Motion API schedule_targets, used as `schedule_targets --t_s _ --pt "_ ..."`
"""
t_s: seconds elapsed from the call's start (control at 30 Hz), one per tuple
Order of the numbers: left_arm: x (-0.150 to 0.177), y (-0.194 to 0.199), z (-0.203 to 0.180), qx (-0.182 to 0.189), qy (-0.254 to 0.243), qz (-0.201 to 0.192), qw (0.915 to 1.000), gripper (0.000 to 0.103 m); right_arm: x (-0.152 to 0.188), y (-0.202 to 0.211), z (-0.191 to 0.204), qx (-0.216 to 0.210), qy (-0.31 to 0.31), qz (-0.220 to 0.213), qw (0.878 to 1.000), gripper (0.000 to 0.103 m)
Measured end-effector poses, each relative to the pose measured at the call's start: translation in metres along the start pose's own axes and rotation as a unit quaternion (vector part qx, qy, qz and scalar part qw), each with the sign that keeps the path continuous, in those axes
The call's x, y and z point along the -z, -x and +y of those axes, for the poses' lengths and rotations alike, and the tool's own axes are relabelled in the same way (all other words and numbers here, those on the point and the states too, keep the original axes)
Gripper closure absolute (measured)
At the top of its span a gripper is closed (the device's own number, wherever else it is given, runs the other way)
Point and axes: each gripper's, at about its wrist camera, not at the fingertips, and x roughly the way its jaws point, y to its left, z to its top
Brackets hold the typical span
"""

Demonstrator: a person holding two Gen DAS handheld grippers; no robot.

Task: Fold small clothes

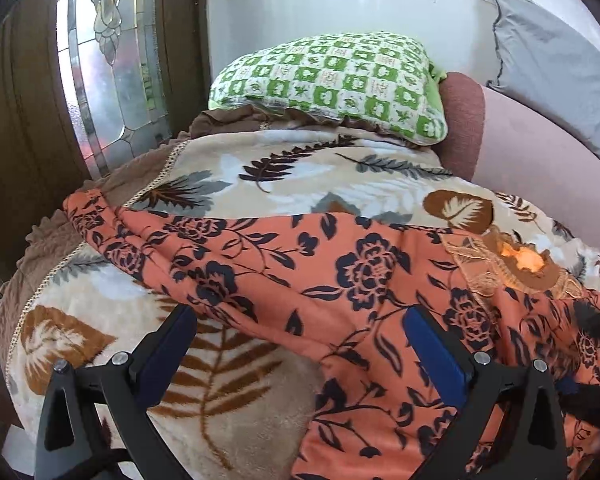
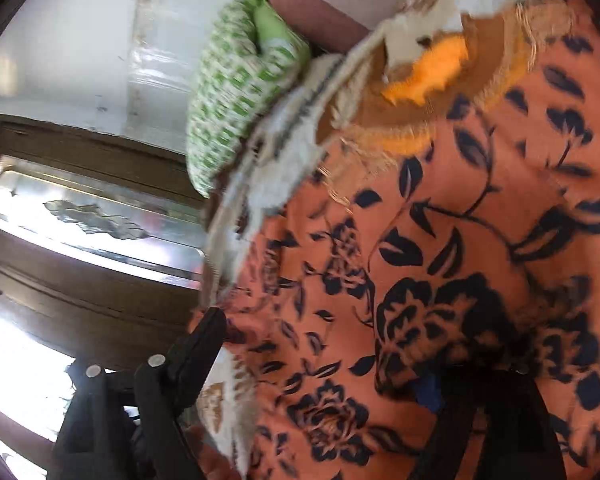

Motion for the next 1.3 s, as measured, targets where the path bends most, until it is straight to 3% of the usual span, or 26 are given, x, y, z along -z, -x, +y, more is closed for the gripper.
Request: schedule_targets --t_s 0.17,0.3,0.57,0.7,0.8,0.87,0.93,1.0,1.13,1.23,1.3 --pt "0.004 0.008 -0.027 0.033 -0.03 -0.001 0.999 0.0 0.0 0.069 0.003 -0.082 -0.011 -0.058 0.995 0.018" --pt "0.012 0.017 -0.056 0.066 -0.066 -0.005 0.9956 0.0 0.001 0.123 -0.007 -0.115 -0.05 -0.119 0.985 0.018" --pt "0.045 0.036 -0.141 0.112 -0.175 -0.022 0.978 0.0 0.001 0.164 -0.064 -0.068 -0.158 -0.18 0.968 0.017" --pt "0.055 0.024 -0.174 0.078 -0.22 -0.025 0.972 0.0 -0.008 0.175 -0.093 -0.059 -0.198 -0.196 0.959 0.017" --pt "0.061 0.003 -0.182 0.0 -0.251 -0.026 0.9676 0.0 -0.019 0.186 -0.114 -0.064 -0.228 -0.226 0.945 0.017" --pt "0.056 -0.016 -0.171 -0.063 -0.244 -0.014 0.9676 0.0 -0.027 0.194 -0.127 -0.069 -0.249 -0.243 0.935 0.017" --pt "0.048 -0.032 -0.152 -0.085 -0.214 0.016 0.9731 0.0 -0.034 0.196 -0.136 -0.05 -0.26 -0.251 0.931 0.017" --pt "0.036 -0.047 -0.126 -0.105 -0.166 0.049 0.9793 0.0 -0.04 0.19 -0.143 -0.003 -0.268 -0.244 0.932 0.017" --pt "0.021 -0.052 -0.098 -0.11 -0.109 0.063 0.986 0.0 -0.046 0.179 -0.146 0.022 -0.276 -0.222 0.935 0.017" --pt "0.015 -0.04 -0.091 -0.102 -0.092 0.047 0.9894 0.0 -0.052 0.164 -0.119 0.001 -0.225 -0.197 0.954 0.017" --pt "0.014 -0.033 -0.089 -0.11 -0.095 0.035 0.9888 0.0 -0.055 0.139 -0.101 -0.006 -0.196 -0.158 0.968 0.017"
